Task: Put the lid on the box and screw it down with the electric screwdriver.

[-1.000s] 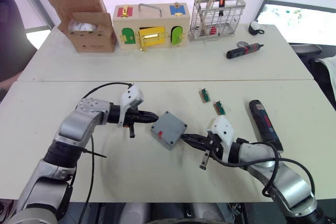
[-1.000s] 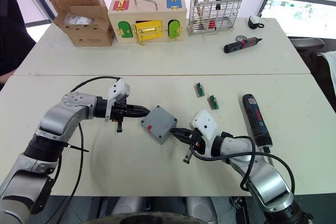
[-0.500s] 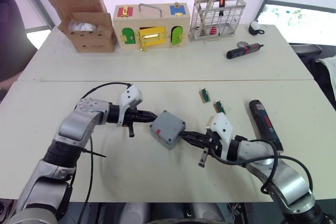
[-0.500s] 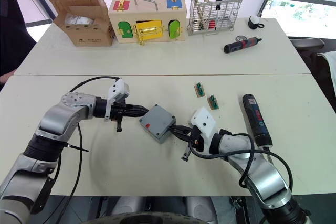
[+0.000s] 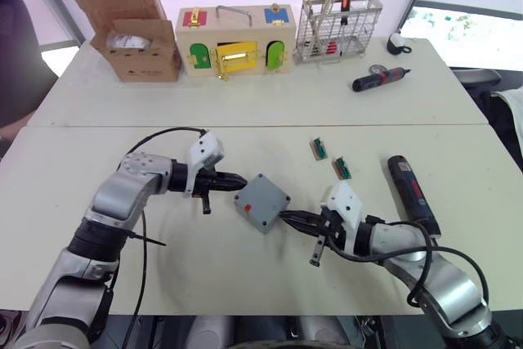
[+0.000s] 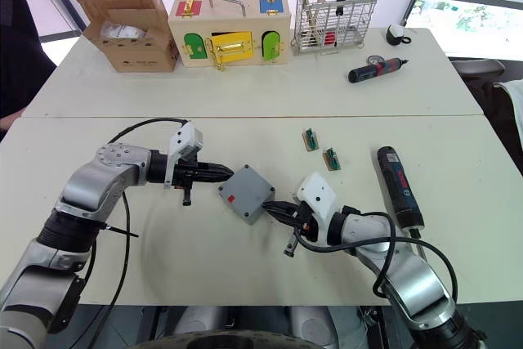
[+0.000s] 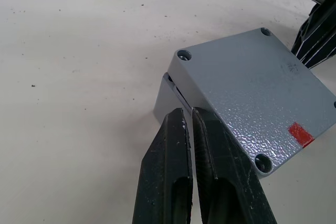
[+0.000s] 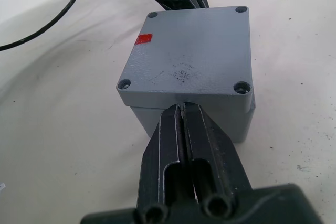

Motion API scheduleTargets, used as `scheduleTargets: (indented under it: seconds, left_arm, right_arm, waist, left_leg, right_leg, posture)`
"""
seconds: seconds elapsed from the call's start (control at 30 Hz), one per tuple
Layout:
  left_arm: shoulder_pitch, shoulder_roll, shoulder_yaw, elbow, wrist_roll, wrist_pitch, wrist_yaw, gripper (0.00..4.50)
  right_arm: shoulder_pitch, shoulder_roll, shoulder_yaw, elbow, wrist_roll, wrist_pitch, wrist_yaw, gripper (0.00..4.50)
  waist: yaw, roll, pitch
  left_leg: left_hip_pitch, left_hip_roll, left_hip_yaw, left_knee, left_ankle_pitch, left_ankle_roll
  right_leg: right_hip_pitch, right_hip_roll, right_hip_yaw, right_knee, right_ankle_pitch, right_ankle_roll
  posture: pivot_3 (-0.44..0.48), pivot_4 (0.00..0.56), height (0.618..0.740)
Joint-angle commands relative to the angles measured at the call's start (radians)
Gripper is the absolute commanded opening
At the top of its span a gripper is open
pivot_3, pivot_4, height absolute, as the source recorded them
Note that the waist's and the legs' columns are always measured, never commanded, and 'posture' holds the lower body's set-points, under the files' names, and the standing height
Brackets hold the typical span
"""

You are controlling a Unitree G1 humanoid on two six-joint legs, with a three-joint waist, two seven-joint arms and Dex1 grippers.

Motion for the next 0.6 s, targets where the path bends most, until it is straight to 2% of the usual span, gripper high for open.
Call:
scheduleTargets:
  seconds: [0.03,0.6]
  left_arm:
    - [-0.011,-0.004,-0.001,-0.036,-0.023,-0.001,-0.015,0.19]
    - [0.011,0.019,-0.013,-0.026,-0.004,-0.027,-0.033,0.19]
  right_arm:
    - [-0.017,0.007,-0.024,-0.020,-0.004,-0.027,-0.009,0.04]
    - [-0.019,0.011,-0.018,-0.021,-0.010,-0.022,-0.005,0.04]
  waist:
    - [0.000,0.000,0.000]
    - [0.000,0.000,0.000]
  left_leg:
    - [0.000,0.000,0.000,0.000,0.000,0.000]
    - [0.000,0.000,0.000,0.001,0.000,0.000]
  right_leg:
    - [0.000,0.000,0.000,0.000,0.000,0.000]
    - [0.000,0.000,0.000,0.000,0.000,0.000]
  posture:
    - [0.000,0.150,0.740]
    - [0.000,0.150,0.740]
